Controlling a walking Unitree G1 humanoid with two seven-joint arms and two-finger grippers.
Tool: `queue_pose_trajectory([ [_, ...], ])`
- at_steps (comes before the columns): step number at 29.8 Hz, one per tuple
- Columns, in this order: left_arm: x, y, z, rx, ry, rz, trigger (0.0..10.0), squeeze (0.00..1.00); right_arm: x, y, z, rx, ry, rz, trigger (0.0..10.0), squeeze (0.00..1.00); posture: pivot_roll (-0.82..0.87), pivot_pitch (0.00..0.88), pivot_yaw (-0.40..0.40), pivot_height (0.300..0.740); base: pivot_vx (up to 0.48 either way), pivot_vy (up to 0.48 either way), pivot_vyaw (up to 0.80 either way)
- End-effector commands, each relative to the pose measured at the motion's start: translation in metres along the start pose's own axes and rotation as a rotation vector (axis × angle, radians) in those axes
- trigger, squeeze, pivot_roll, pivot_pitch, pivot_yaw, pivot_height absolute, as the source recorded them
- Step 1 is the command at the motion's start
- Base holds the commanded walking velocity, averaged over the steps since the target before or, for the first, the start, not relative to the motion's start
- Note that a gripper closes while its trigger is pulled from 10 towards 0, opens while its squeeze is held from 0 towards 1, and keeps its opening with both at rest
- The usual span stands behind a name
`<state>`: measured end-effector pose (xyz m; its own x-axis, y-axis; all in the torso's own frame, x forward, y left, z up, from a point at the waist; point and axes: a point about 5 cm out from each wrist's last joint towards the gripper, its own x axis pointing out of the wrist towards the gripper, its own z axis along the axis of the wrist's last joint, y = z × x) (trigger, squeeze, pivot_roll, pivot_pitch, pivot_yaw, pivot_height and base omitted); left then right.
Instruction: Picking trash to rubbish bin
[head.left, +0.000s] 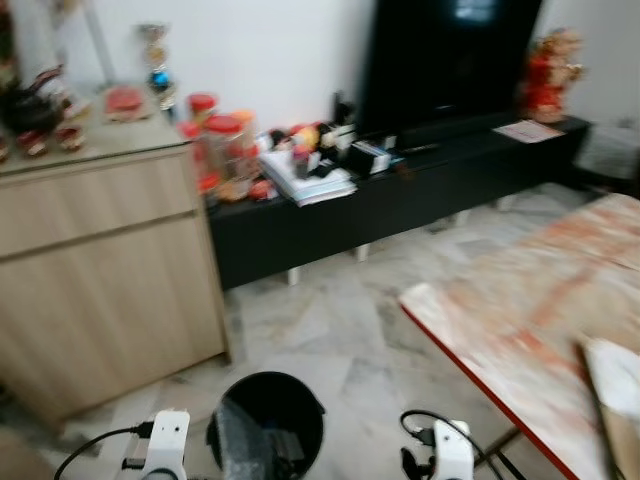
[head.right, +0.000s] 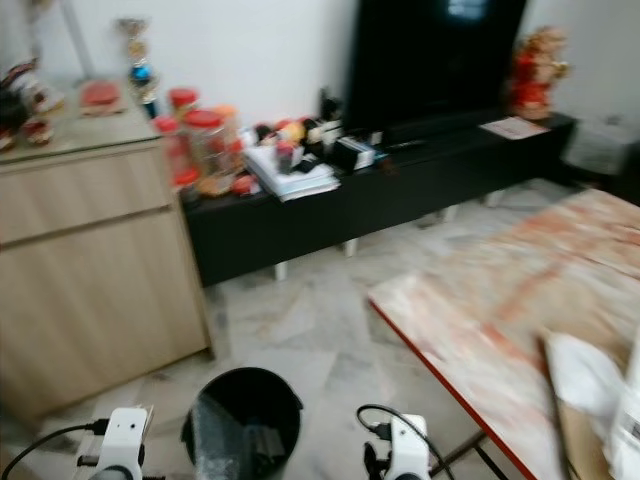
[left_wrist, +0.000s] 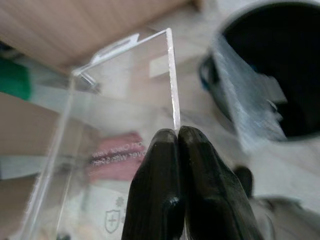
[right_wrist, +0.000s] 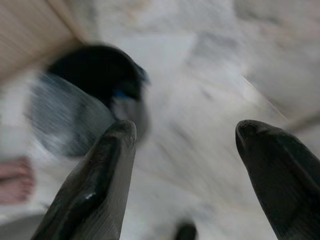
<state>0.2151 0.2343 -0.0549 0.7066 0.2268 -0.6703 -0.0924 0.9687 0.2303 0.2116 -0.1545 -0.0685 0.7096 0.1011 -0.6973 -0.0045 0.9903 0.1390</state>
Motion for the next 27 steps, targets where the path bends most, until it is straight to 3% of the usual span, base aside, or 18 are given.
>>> queue_pose_trajectory([
  [1, 0.0003, -0.0065, 0.0016, 0.004, -0.003, -0.017, 10.0, 0.0, -0.0031, -0.0116, -0.0041, 0.008, 0.011, -0.034, 10.0, 0.0, 0.17, 0.0, -0.038, 0.74, 0.379, 0.0, 0.8],
  [19, 0.0011, -0.0071, 0.0051, 0.002, -0.011, -0.02, 10.0, 0.0, -0.0036, -0.01, -0.0072, 0.013, 0.022, -0.028, 10.0, 0.0, 0.17, 0.003, -0.038, 0.74, 0.381, 0.0, 0.04],
  [27, 0.002, -0.0079, 0.009, 0.003, -0.022, -0.024, 10.0, 0.0, -0.0044, -0.0097, -0.0104, 0.013, 0.031, -0.029, 10.0, 0.0, 0.17, 0.005, -0.035, 0.74, 0.38, 0.0, 0.7],
])
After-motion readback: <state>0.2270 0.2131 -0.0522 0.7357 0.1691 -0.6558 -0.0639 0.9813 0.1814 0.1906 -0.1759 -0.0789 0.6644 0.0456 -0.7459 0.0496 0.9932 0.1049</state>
